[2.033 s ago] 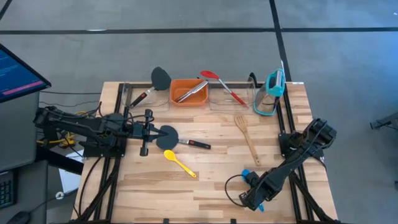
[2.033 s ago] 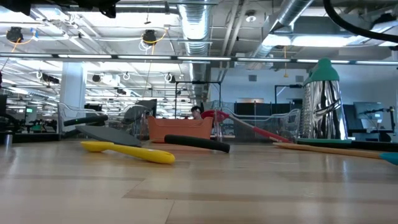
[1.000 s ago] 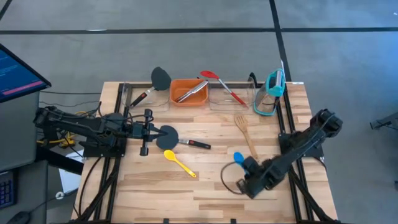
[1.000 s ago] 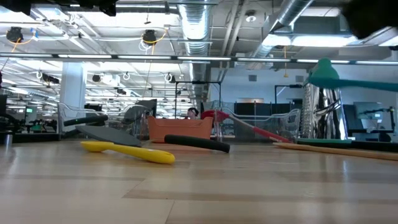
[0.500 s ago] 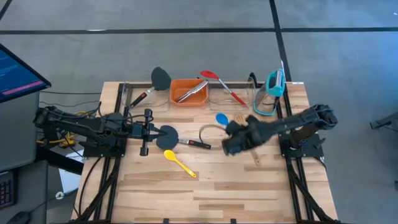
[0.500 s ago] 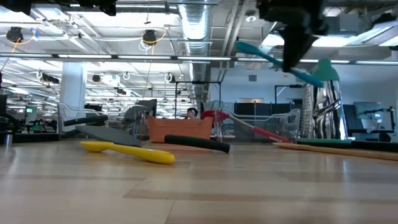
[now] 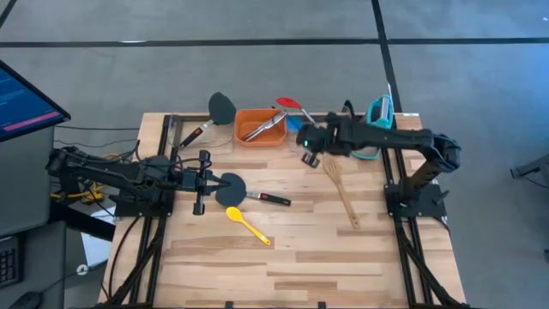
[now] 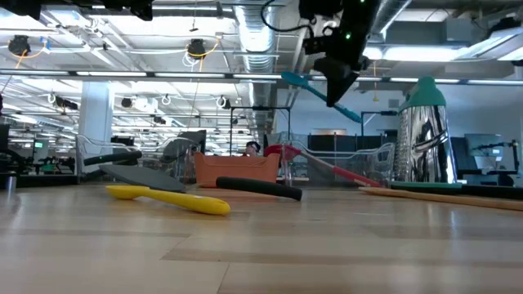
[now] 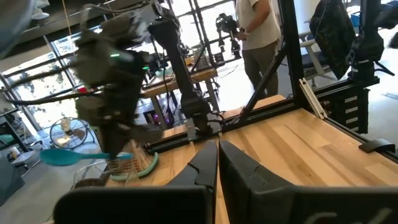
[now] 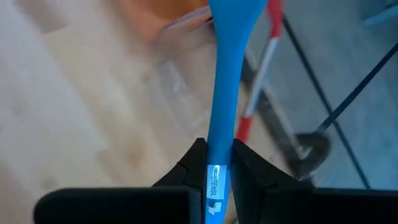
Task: Pick & Place Kitchen Items
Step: Put the blue serving spoon into the right transparent bin, then put the wooden serving spoon into the right transparent bin
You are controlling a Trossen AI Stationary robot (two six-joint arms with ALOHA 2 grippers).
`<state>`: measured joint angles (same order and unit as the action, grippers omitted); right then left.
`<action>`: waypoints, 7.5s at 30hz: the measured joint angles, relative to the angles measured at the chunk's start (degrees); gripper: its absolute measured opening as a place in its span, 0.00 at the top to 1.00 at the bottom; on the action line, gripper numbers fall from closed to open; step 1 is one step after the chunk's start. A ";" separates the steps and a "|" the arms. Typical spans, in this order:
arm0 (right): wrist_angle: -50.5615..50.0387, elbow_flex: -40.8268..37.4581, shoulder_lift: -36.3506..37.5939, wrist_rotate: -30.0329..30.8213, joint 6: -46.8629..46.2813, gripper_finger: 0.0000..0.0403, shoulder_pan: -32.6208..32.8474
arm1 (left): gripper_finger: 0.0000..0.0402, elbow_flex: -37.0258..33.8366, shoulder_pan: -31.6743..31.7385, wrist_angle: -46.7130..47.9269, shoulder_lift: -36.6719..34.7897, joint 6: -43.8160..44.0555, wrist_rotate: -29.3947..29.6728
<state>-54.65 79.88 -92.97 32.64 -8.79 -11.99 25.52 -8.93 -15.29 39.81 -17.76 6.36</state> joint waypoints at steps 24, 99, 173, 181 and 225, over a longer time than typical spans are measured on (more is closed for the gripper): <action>30.54 -17.27 -0.17 -12.65 18.32 0.92 -21.26 | 0.99 0.00 0.00 -0.17 0.00 0.00 -0.01; -28.02 6.95 2.05 -17.98 -23.68 0.99 7.57 | 0.99 0.00 0.00 -0.17 0.00 0.02 -0.01; 46.28 -45.83 5.97 -10.95 -46.11 1.00 15.26 | 0.99 0.00 0.00 -1.73 -0.02 0.00 0.00; 48.05 -45.81 5.97 -9.85 -46.12 1.00 18.43 | 0.99 0.00 0.00 -1.92 -0.02 0.00 -0.01; 3.30 -34.51 9.29 -14.65 -108.67 1.00 61.45 | 0.99 -0.02 5.42 -21.97 19.22 -2.01 -0.12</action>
<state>-51.35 45.36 -83.68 18.00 -117.46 49.46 25.50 -3.50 -37.26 59.03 -19.77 6.24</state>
